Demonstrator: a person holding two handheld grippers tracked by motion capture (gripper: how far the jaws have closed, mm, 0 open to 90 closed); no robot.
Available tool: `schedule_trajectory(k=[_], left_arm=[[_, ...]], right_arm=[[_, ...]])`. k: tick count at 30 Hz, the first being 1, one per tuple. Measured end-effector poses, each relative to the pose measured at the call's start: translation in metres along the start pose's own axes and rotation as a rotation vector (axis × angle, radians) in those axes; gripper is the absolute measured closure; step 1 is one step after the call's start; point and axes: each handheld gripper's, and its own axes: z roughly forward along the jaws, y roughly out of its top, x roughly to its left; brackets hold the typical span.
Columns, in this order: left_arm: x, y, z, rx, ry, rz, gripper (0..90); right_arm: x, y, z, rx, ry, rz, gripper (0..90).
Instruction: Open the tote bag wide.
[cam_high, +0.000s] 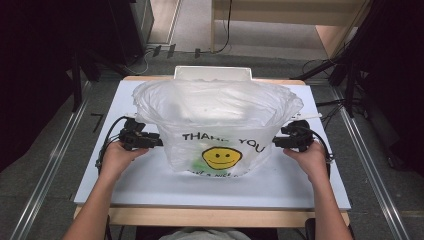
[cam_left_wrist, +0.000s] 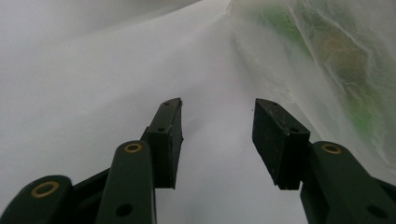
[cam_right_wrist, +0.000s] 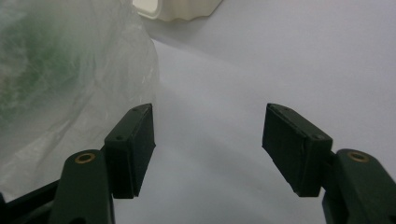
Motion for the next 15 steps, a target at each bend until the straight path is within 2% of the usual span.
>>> schedule_trajectory(k=[1,3,4,8,11,15], left_arm=[[0.001,0.001,0.000,-0.005,-0.012,-0.017,49.9],[0.002,0.001,-0.001,-0.012,-0.010,-0.020,47.8],[0.002,0.001,-0.001,-0.022,-0.012,-0.036,46.7],[0.006,0.001,-0.003,-0.043,-0.023,-0.054,45.7],[0.008,0.001,-0.004,-0.044,-0.016,-0.052,45.0],[0.011,0.001,-0.004,-0.045,-0.022,-0.056,44.5]], right_arm=[[-0.002,0.002,-0.001,0.000,0.021,0.022,35.6],[-0.004,0.004,-0.002,-0.006,0.055,0.048,36.4],[-0.005,0.005,-0.003,-0.014,0.065,0.058,36.7],[-0.005,0.006,-0.004,-0.046,0.054,0.039,38.9],[-0.006,0.007,-0.005,-0.059,0.057,0.038,40.0],[-0.013,0.010,-0.006,-0.078,0.079,0.068,42.4]])
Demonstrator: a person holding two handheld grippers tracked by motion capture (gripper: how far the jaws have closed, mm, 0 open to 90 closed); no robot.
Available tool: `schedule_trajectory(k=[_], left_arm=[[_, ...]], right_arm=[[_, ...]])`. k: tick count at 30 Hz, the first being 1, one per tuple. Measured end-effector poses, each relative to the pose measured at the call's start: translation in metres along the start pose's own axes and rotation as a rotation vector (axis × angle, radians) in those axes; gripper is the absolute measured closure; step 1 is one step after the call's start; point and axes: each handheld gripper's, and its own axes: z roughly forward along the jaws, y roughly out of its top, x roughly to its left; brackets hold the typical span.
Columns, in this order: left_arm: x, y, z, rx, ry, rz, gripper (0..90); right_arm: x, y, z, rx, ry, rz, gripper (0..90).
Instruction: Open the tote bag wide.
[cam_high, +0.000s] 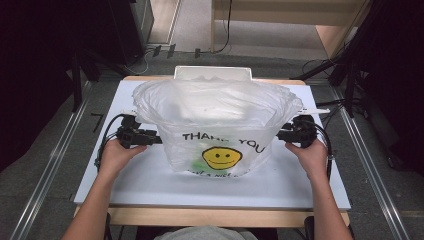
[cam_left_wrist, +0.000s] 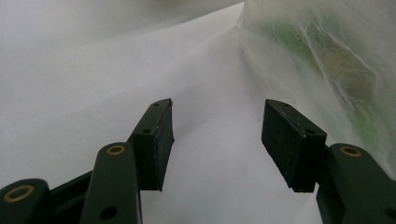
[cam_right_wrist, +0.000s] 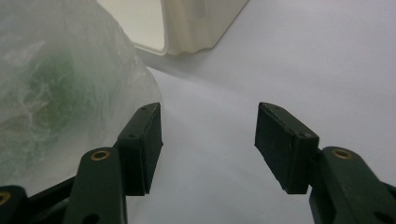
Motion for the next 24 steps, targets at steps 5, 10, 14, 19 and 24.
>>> schedule_trajectory(k=[5,10,14,19,24], left_arm=[[0.004,-0.003,-0.005,-0.007,0.002,-0.001,43.7],[0.006,-0.005,-0.008,-0.019,0.011,0.002,43.6],[0.009,-0.007,-0.015,-0.025,0.016,-0.012,43.9],[0.011,-0.007,-0.015,-0.038,0.024,-0.028,44.3],[0.010,-0.006,-0.015,-0.036,0.031,-0.013,43.6]], right_arm=[[-0.001,0.000,-0.001,-0.008,-0.003,-0.005,42.6],[-0.003,0.000,0.001,-0.006,-0.002,0.000,42.3],[-0.003,0.001,0.008,0.013,-0.012,-0.018,41.3],[-0.003,0.000,0.011,0.023,-0.011,-0.028,41.0],[-0.004,-0.002,0.011,0.035,-0.008,-0.027,40.6]])
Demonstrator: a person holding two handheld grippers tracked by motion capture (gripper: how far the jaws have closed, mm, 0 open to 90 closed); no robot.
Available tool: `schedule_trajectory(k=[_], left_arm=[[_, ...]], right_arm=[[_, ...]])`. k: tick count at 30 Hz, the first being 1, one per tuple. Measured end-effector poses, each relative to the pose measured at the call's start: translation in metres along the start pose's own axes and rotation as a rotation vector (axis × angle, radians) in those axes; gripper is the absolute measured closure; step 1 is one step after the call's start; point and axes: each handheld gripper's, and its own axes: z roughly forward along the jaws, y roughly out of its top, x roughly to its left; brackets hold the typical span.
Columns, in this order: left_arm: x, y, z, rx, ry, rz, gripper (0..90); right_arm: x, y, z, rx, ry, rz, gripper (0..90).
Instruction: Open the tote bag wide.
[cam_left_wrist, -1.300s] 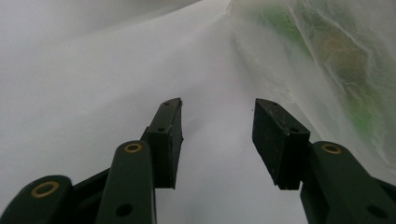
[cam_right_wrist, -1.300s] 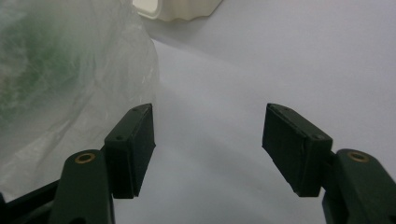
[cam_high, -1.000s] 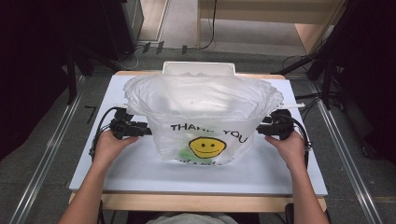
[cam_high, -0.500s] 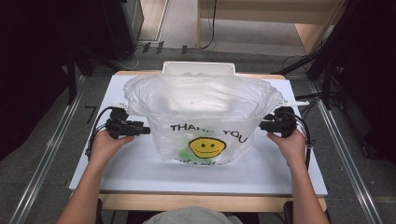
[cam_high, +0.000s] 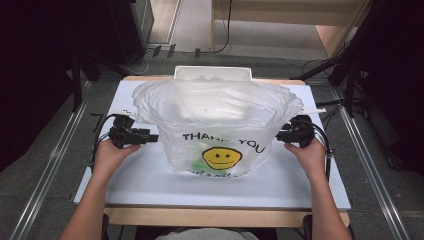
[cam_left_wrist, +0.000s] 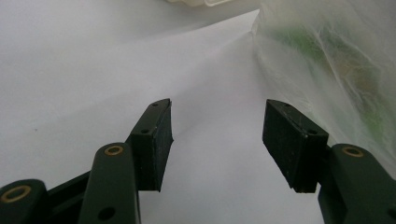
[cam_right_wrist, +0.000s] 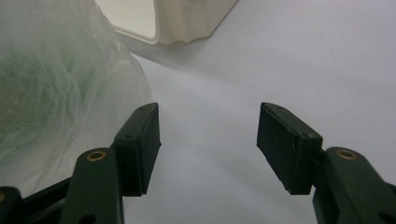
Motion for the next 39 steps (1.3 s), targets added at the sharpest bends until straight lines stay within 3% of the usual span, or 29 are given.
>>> schedule_trajectory(k=[4,14,18,21,26,30,33,34,36,39], left_arm=[[0.000,0.001,-0.002,-0.011,0.001,-0.009,43.7],[-0.004,0.005,0.003,0.023,-0.004,0.021,43.7],[-0.003,0.006,0.003,0.011,-0.020,0.007,43.7],[-0.001,0.008,0.007,0.025,-0.021,-0.020,43.5],[-0.001,0.012,0.007,0.011,-0.034,-0.023,46.1],[-0.006,0.020,0.006,0.048,0.004,-0.004,48.2],[-0.009,0.030,0.001,0.045,-0.023,0.016,52.0],[-0.009,0.030,0.001,0.045,-0.023,0.016,52.1],[-0.008,0.035,-0.002,0.033,-0.072,0.000,53.8],[-0.009,0.042,-0.008,0.025,-0.083,0.000,57.4]], right_arm=[[0.001,0.000,0.000,0.004,-0.004,-0.007,40.6],[0.007,0.002,-0.004,0.008,0.013,0.000,41.2],[0.010,0.001,-0.005,0.012,0.018,-0.017,41.3],[0.007,-0.002,-0.006,0.033,0.048,0.015,42.0],[0.007,-0.002,-0.010,0.029,0.027,0.002,42.3],[0.008,0.005,-0.018,0.007,0.031,0.004,43.6],[0.010,0.015,-0.025,-0.011,0.063,-0.011,44.8],[0.010,0.015,-0.025,-0.011,0.063,-0.011,44.8],[0.011,0.022,-0.029,-0.008,0.086,-0.023,45.1],[0.010,0.028,-0.035,0.009,0.102,-0.048,46.2]])
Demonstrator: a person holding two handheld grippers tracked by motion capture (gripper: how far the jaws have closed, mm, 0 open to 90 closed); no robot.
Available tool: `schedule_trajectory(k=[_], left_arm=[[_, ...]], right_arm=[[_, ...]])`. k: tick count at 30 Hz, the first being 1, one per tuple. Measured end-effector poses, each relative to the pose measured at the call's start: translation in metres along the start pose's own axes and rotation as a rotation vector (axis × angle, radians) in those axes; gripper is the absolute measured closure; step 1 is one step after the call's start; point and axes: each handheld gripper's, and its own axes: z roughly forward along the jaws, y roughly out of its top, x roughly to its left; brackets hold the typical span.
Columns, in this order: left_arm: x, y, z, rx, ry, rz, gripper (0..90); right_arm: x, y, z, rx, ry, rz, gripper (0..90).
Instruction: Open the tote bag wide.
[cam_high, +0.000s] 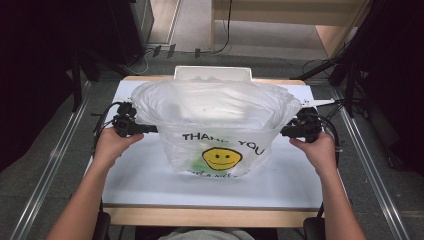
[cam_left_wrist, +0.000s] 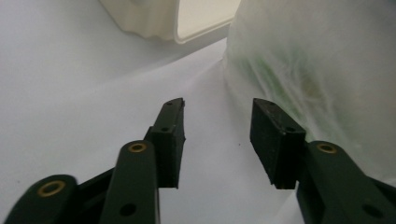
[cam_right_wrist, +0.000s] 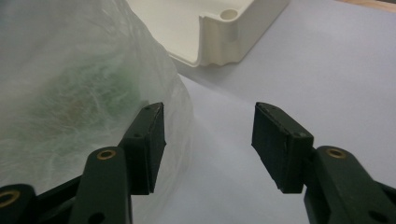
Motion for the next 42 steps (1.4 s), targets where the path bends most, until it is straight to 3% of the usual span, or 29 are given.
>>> schedule_trajectory(k=[6,7,8,11,14,17,21,23,24,25,30,37,42], left_arm=[[0.000,0.017,-0.014,-0.010,-0.038,0.023,68.8],[0.000,0.017,-0.014,-0.010,-0.038,0.023,71.4],[-0.001,0.022,-0.018,-0.004,-0.028,0.048,73.3],[0.000,0.028,-0.022,0.003,-0.038,0.042,77.4],[-0.001,0.034,-0.027,0.016,-0.023,0.066,84.5],[-0.002,0.041,-0.034,0.003,-0.030,0.085,87.6],[-0.002,0.052,-0.043,-0.006,-0.027,0.095,89.0],[-0.001,0.057,-0.047,-0.001,-0.013,0.105,89.3],[-0.001,0.059,-0.050,-0.007,-0.017,0.105,89.4],[-0.001,0.062,-0.052,-0.016,-0.025,0.101,89.4],[-0.006,0.074,-0.060,-0.022,-0.032,0.125,90.0],[-0.020,0.096,-0.074,-0.030,-0.023,0.167,90.0],[-0.026,0.111,-0.085,-0.051,-0.036,0.184,90.0]], right_arm=[[-0.006,0.014,-0.016,0.013,0.026,0.005,48.3],[-0.006,0.014,-0.016,0.013,0.026,0.005,48.3],[-0.005,0.021,-0.020,0.011,0.031,-0.011,48.5],[-0.004,0.029,-0.024,0.005,0.032,-0.026,49.2],[-0.004,0.043,-0.030,-0.011,0.056,-0.033,52.0],[-0.005,0.052,-0.034,-0.010,0.042,-0.047,54.6],[-0.006,0.058,-0.039,-0.024,0.058,-0.046,60.4],[-0.007,0.061,-0.042,-0.018,0.039,-0.063,63.9],[-0.009,0.064,-0.044,-0.022,0.036,-0.057,70.0],[-0.009,0.064,-0.044,-0.022,0.036,-0.057,70.0],[-0.012,0.074,-0.053,-0.050,0.062,-0.030,87.1],[-0.006,0.096,-0.068,-0.086,0.050,-0.064,90.0],[0.009,0.121,-0.084,-0.110,0.053,-0.114,90.0]])
